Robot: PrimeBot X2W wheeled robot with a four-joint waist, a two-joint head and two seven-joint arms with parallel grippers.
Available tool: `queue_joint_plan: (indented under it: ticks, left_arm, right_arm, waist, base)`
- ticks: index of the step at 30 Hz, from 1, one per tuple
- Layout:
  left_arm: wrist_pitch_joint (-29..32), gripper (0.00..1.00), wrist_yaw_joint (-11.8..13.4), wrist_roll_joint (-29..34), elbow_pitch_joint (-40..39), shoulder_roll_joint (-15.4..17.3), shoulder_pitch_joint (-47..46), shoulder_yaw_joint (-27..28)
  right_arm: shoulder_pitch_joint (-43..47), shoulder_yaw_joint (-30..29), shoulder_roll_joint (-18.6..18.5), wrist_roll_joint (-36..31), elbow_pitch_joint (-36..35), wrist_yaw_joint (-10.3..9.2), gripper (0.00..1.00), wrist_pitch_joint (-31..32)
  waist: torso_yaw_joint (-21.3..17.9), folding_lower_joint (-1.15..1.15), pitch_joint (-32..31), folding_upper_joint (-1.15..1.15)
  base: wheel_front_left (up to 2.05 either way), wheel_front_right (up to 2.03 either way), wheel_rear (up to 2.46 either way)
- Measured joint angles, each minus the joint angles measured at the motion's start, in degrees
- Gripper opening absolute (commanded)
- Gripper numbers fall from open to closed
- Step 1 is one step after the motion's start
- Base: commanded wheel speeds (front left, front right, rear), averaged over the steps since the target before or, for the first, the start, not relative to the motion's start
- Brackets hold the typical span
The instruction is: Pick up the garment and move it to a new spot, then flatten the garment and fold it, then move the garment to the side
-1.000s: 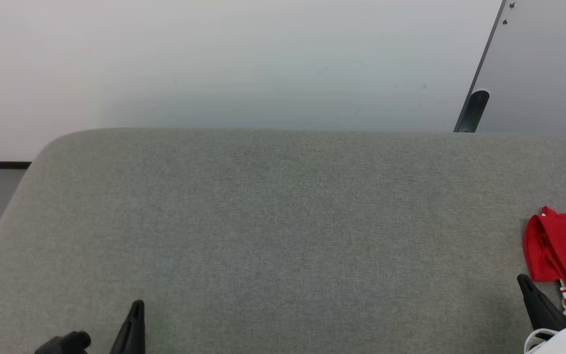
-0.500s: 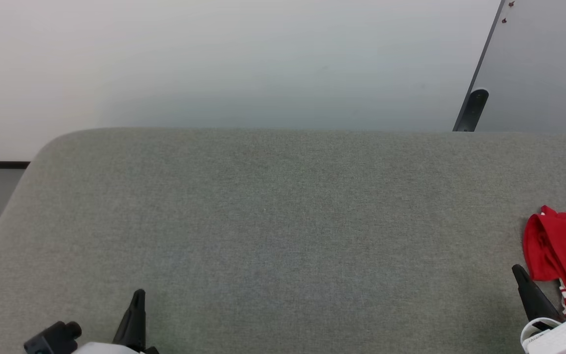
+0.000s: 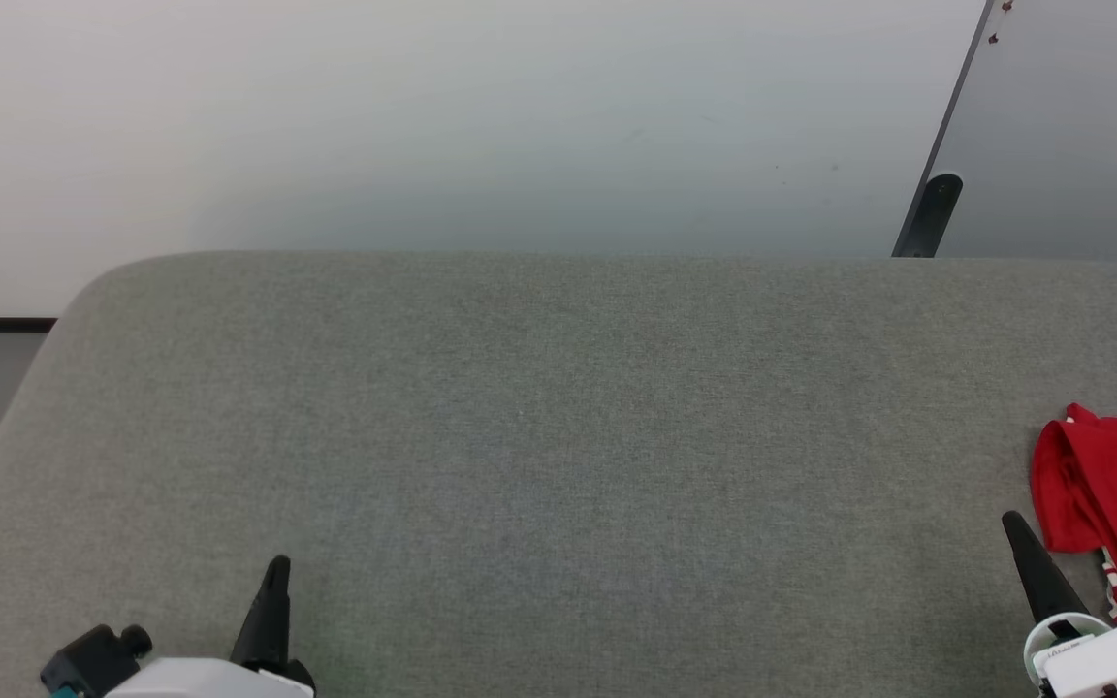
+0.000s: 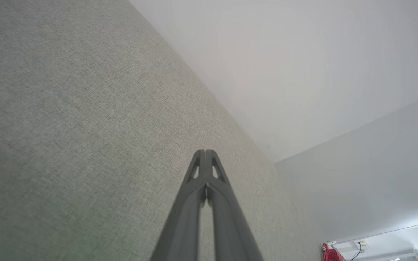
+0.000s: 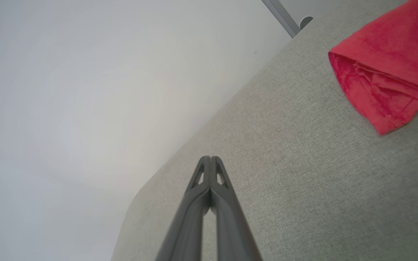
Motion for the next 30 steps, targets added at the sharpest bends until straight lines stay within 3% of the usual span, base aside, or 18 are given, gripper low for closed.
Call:
queue_joint_plan:
  ticks: [30]
  left_arm:
    - [4.91, 0.00, -2.94, -15.26, 1.83, -3.30, -3.44, 3.79]
  right_arm:
    - [-2.97, -0.53, 2.58, 14.65, 3.10, -0.01, 0.00, -0.59]
  waist:
    - [-0.29, 0.00, 0.28, 0.00]
  base:
    - [0.00, 0.00, 0.00]
